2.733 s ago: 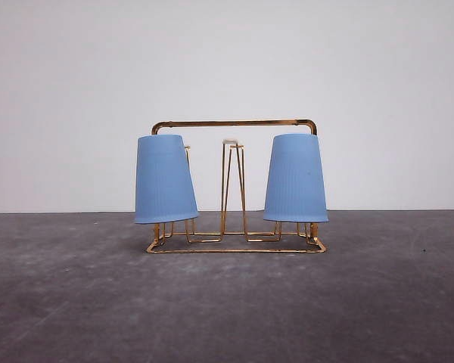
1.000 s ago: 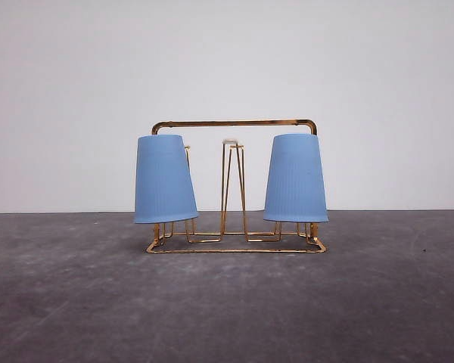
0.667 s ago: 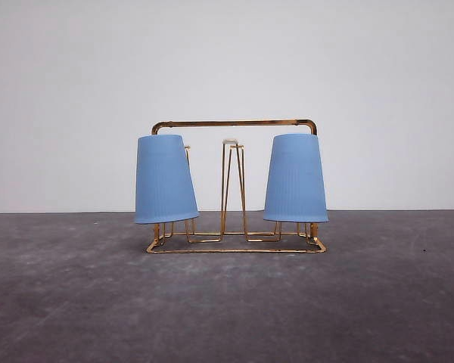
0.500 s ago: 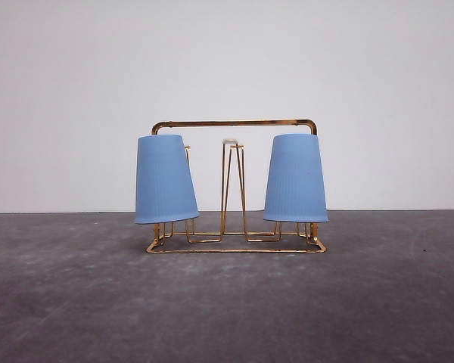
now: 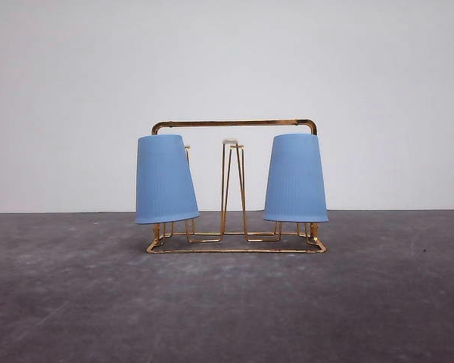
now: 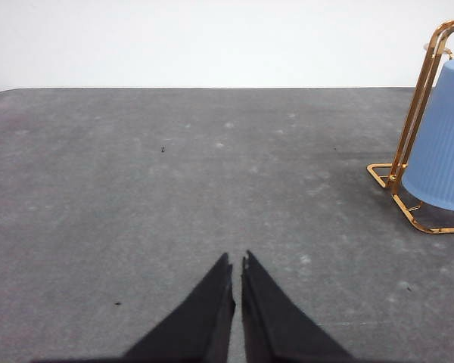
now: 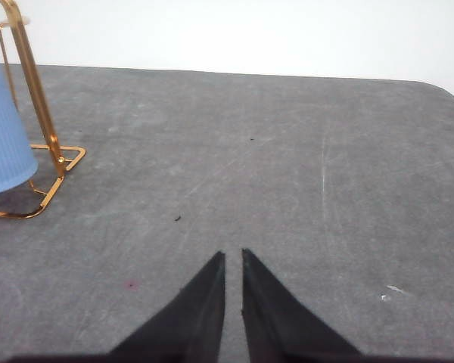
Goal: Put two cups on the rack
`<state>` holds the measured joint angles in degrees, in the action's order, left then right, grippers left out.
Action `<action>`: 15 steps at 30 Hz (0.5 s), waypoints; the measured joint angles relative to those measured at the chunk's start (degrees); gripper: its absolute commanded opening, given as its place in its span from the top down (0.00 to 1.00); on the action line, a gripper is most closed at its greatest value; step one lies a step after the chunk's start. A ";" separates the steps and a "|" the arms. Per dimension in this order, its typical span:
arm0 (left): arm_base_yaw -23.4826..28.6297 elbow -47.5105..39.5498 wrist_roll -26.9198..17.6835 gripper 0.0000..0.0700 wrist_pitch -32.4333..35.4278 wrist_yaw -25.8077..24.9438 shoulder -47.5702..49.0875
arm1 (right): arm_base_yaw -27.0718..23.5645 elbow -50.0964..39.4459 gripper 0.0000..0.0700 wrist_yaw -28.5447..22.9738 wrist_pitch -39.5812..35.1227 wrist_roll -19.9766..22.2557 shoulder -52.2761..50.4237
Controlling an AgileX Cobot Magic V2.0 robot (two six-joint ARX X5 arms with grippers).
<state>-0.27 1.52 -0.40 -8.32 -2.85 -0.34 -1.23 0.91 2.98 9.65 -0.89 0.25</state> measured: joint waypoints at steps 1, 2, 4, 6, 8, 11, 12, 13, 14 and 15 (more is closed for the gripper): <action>0.00 0.00 -0.01 1.00 0.00 0.00 0.00 | 0.00 0.00 0.94 0.00 0.00 0.00 0.00; 0.00 0.00 -0.01 1.00 0.00 0.00 0.00 | 0.00 0.00 0.94 0.00 0.00 0.00 0.00; 0.00 0.00 0.00 1.00 0.00 0.00 0.00 | 0.00 0.00 0.94 0.00 0.00 0.01 0.00; 0.00 0.00 0.00 1.00 0.00 0.00 0.00 | 0.00 0.00 0.94 0.00 0.00 0.01 0.00; 0.00 0.00 0.00 1.00 0.00 0.00 0.00 | 0.00 0.00 0.94 0.00 -0.02 0.02 0.00; 0.00 0.00 0.00 1.00 0.00 0.00 0.00 | 0.00 0.00 0.94 0.00 -0.01 0.02 0.00; 0.00 0.01 0.00 1.00 0.00 0.00 0.00 | 0.00 0.00 0.94 0.00 -0.01 0.02 0.00; 0.00 0.01 0.00 1.00 0.00 0.00 0.00 | 0.00 0.00 0.94 0.00 -0.02 0.01 0.00; 0.00 0.00 0.00 1.00 0.00 0.00 0.00 | 0.00 0.00 0.94 0.00 -0.02 0.01 0.00; 0.00 0.00 0.00 1.00 0.00 0.00 0.00 | 0.00 0.00 0.94 0.00 -0.02 0.02 0.00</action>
<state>-0.27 1.52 -0.40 -8.32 -2.85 -0.34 -1.23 0.91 2.98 9.63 -0.86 0.25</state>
